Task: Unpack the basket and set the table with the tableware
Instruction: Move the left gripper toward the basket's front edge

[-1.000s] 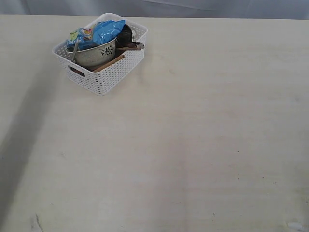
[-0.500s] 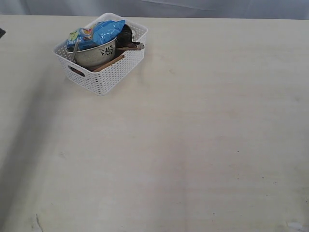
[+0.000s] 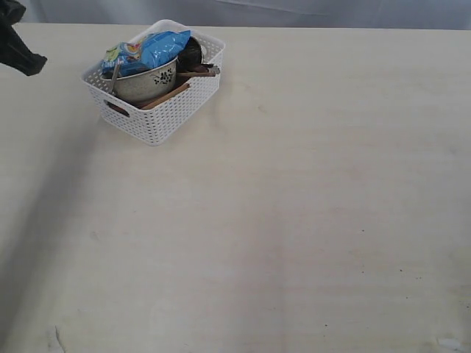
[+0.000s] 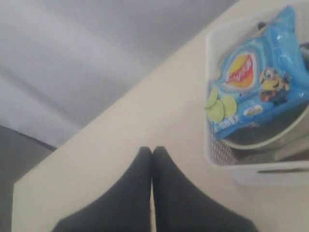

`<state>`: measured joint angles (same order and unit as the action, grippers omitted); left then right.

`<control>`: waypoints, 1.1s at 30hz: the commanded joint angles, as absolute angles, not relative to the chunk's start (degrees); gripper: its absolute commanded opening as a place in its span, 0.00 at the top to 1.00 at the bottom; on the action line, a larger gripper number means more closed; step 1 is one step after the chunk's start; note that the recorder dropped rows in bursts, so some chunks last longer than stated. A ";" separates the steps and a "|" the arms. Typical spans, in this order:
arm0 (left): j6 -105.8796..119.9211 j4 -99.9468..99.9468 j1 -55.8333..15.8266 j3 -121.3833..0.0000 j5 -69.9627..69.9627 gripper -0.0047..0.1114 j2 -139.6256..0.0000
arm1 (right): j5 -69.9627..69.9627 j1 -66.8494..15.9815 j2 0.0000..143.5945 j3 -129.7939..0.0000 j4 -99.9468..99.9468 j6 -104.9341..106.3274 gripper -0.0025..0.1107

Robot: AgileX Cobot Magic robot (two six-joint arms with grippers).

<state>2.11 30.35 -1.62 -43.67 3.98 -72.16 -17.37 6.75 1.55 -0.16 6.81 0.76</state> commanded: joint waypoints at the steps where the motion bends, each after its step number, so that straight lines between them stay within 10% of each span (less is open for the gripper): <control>1: -2.05 29.45 -1.97 -43.45 1.33 0.96 -67.98 | -16.99 6.59 1.38 0.00 6.66 0.77 0.97; 33: -8.55 28.84 -1.97 -32.94 0.42 0.96 -53.95 | -16.99 6.59 1.38 0.00 6.66 0.77 0.97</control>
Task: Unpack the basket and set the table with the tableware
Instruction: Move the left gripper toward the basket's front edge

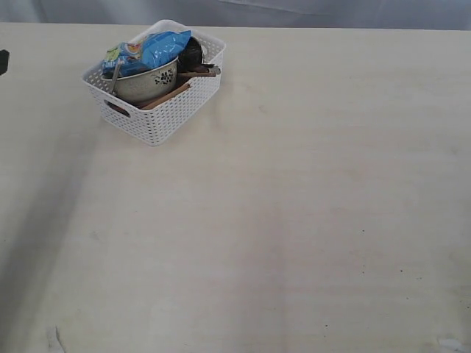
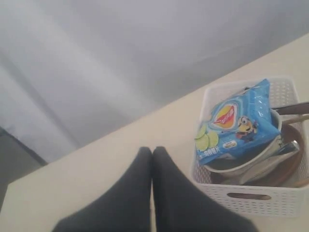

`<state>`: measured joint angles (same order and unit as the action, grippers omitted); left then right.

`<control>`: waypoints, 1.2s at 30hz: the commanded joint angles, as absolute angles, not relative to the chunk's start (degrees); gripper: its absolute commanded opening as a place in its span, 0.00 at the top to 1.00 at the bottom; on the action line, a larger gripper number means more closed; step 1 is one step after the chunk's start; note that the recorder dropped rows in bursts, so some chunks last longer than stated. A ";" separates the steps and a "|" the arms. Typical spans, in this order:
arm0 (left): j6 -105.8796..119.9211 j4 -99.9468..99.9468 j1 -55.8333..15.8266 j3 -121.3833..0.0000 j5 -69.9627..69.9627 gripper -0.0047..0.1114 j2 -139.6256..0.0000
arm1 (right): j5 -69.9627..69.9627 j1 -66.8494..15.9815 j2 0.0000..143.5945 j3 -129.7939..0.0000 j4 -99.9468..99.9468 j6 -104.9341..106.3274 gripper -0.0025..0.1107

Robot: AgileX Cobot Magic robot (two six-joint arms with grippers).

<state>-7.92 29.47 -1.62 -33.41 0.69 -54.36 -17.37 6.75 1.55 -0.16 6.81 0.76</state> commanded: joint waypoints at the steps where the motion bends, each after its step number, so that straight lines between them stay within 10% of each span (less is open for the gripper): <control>1: -8.41 28.95 -2.84 -32.83 0.00 0.96 -53.95 | -16.99 6.59 1.38 0.00 6.66 0.77 0.97; 13: -3.42 33.87 -9.91 -32.83 5.14 0.95 -54.05 | -16.99 6.59 1.38 0.00 6.66 0.77 0.97; 21: 3.53 37.87 -12.43 -32.33 7.91 0.60 -54.05 | -16.99 6.59 1.38 0.00 6.66 0.77 0.97; 36: 4.81 38.53 -13.36 -29.73 -3.63 0.46 -61.70 | -16.99 6.59 1.38 0.00 6.66 0.77 0.97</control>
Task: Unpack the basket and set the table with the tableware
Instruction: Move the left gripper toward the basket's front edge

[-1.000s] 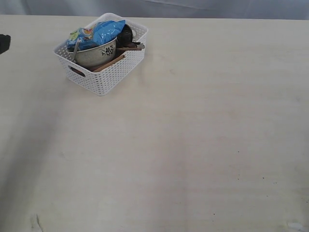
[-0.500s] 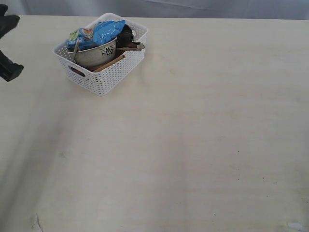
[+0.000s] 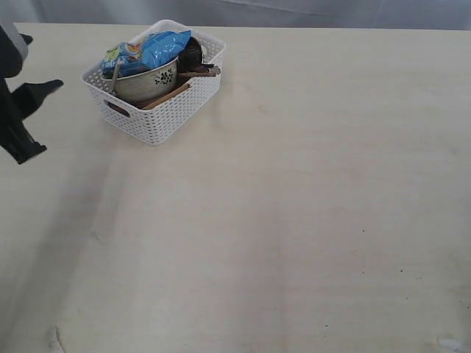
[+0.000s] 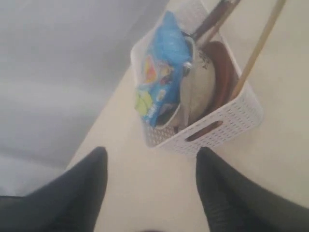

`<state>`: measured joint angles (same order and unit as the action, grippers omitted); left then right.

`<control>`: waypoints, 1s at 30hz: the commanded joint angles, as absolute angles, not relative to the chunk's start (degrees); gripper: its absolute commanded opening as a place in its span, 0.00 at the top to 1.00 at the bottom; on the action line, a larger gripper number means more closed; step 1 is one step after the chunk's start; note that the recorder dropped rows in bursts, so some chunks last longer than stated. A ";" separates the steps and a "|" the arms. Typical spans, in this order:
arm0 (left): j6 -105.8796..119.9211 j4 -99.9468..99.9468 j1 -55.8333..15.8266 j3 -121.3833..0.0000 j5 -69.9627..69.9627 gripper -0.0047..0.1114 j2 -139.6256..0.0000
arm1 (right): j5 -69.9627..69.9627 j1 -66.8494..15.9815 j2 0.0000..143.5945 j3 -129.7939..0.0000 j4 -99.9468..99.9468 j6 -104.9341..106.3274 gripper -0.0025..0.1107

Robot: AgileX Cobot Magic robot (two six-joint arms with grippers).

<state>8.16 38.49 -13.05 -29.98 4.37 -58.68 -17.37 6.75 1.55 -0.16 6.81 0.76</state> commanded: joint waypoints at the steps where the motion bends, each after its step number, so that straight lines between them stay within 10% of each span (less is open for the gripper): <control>1: 4.01 38.53 -13.36 -29.73 -4.79 0.45 -62.56 | -16.99 6.59 1.38 0.00 6.66 0.77 0.97; 30: 2.47 26.09 -9.17 -31.84 -15.34 0.44 -73.39 | -16.99 6.59 1.38 0.00 6.66 0.77 0.97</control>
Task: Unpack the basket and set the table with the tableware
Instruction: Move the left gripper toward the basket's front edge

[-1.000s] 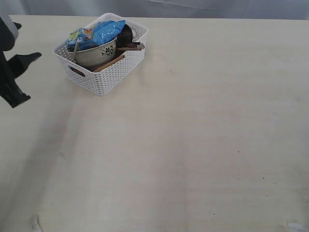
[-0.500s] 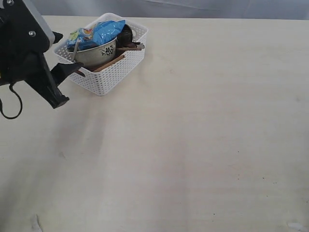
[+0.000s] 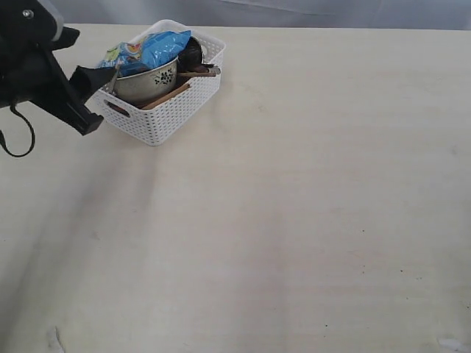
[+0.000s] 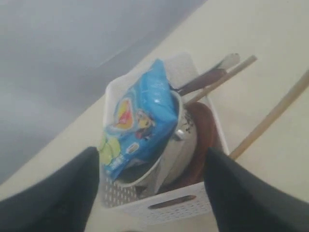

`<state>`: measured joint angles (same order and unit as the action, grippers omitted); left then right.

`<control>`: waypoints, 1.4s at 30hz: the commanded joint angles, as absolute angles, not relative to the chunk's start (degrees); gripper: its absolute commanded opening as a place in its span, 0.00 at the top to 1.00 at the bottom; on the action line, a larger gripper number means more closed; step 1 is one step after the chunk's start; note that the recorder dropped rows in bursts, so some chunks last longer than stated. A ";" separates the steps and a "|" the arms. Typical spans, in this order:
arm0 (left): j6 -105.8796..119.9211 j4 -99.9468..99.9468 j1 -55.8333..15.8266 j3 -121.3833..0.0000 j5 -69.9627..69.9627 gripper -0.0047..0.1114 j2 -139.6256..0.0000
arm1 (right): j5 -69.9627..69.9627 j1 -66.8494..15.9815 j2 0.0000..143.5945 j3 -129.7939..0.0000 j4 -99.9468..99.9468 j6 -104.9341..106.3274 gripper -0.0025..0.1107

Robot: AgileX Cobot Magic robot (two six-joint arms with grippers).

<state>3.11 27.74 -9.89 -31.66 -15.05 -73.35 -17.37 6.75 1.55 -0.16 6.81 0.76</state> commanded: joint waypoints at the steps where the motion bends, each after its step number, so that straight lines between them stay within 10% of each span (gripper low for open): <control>1: 2.47 26.09 -9.17 -31.84 -15.34 0.44 -73.39 | -16.99 6.59 1.38 0.00 6.66 0.77 0.97; 42: 6.48 26.69 -9.17 -31.84 -22.83 0.44 -85.23 | -17.00 6.59 1.38 0.00 6.66 0.64 0.97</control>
<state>5.62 26.89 -9.37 -31.66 -20.68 -84.81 -17.37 6.75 1.55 -0.16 6.81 0.76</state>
